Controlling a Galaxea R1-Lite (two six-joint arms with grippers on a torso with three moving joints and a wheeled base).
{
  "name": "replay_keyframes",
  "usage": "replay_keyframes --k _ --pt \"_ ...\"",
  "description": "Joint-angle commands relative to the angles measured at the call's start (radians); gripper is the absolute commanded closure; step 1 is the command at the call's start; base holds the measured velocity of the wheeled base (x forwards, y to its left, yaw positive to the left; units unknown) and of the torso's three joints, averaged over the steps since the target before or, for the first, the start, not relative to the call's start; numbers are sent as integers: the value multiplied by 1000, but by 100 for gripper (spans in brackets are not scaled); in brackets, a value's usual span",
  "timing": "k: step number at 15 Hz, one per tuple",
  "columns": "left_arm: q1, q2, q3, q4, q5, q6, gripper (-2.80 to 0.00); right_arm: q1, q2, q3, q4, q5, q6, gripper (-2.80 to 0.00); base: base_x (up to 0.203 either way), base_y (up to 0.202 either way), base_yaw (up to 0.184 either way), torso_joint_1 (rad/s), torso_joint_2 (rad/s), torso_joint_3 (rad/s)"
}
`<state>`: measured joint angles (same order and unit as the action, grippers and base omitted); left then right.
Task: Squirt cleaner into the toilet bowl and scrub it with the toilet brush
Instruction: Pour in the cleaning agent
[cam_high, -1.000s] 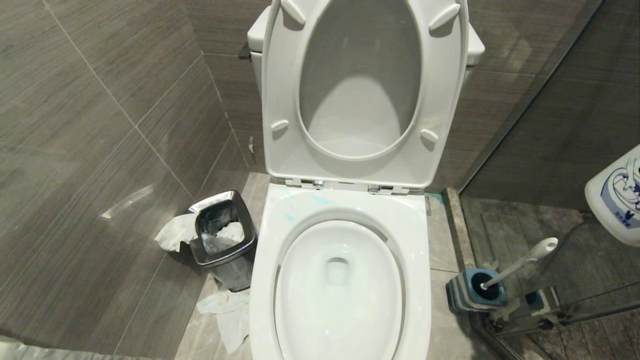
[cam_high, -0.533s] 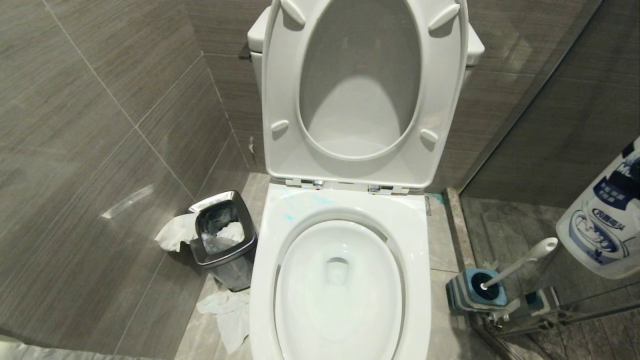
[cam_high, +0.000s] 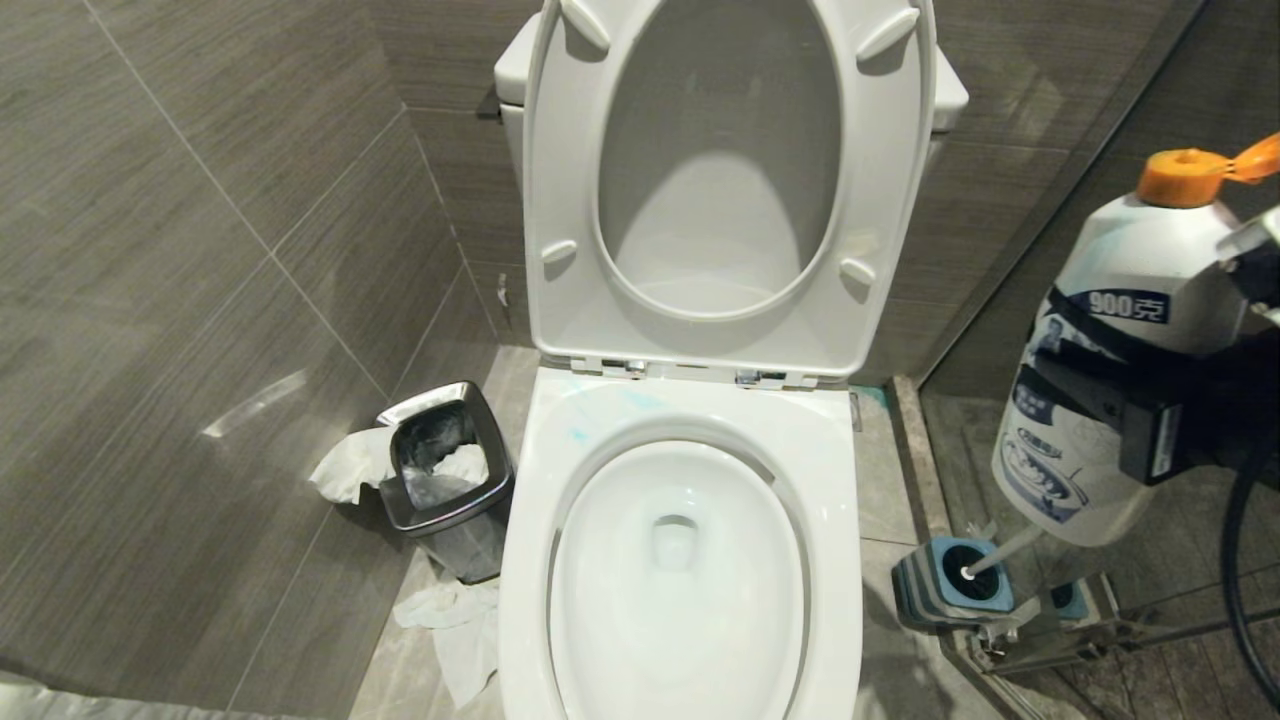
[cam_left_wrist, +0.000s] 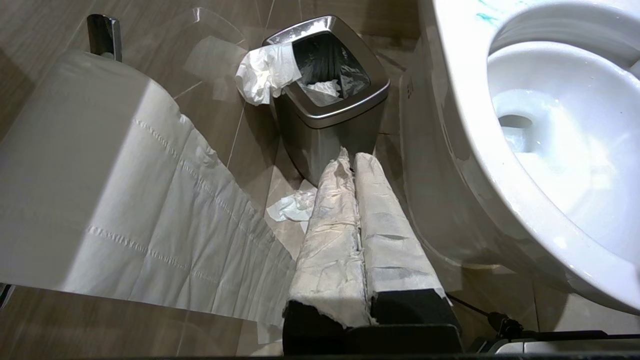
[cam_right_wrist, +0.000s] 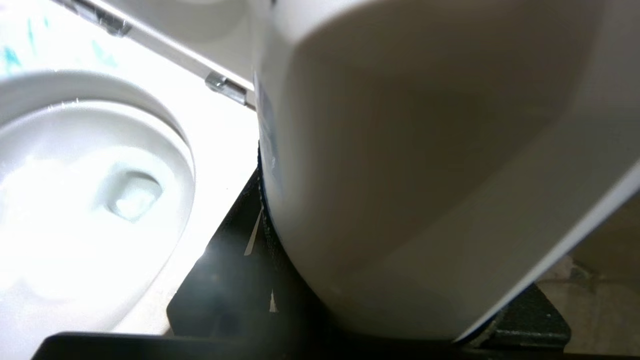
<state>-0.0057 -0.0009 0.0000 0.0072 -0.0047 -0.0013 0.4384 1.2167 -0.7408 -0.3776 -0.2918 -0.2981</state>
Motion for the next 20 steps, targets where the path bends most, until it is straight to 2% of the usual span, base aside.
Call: replay_keyframes --k 1,5,7,9,12,17,20 --pt "0 1 2 0 0 0 0 111 146 -47 -4 -79 -18 0 0 0 0 0 0 0" --pt "0 1 2 0 0 0 0 258 293 -154 -1 -241 -66 0 0 0 0 0 0 0" --pt "0 1 2 0 0 0 0 271 331 -182 3 -298 -129 0 0 0 0 0 0 0" --pt "0 1 2 0 0 0 0 272 351 -190 11 -305 -197 0 0 0 0 0 0 0" --pt "0 1 2 0 0 0 0 272 364 -176 30 -319 -340 0 0 0 0 0 0 0" --pt "0 1 2 0 0 0 0 270 377 -179 69 -328 -640 0 0 0 0 0 0 0" --pt "0 1 2 0 0 0 0 270 382 -196 110 -389 -818 0 0 0 0 0 0 0"
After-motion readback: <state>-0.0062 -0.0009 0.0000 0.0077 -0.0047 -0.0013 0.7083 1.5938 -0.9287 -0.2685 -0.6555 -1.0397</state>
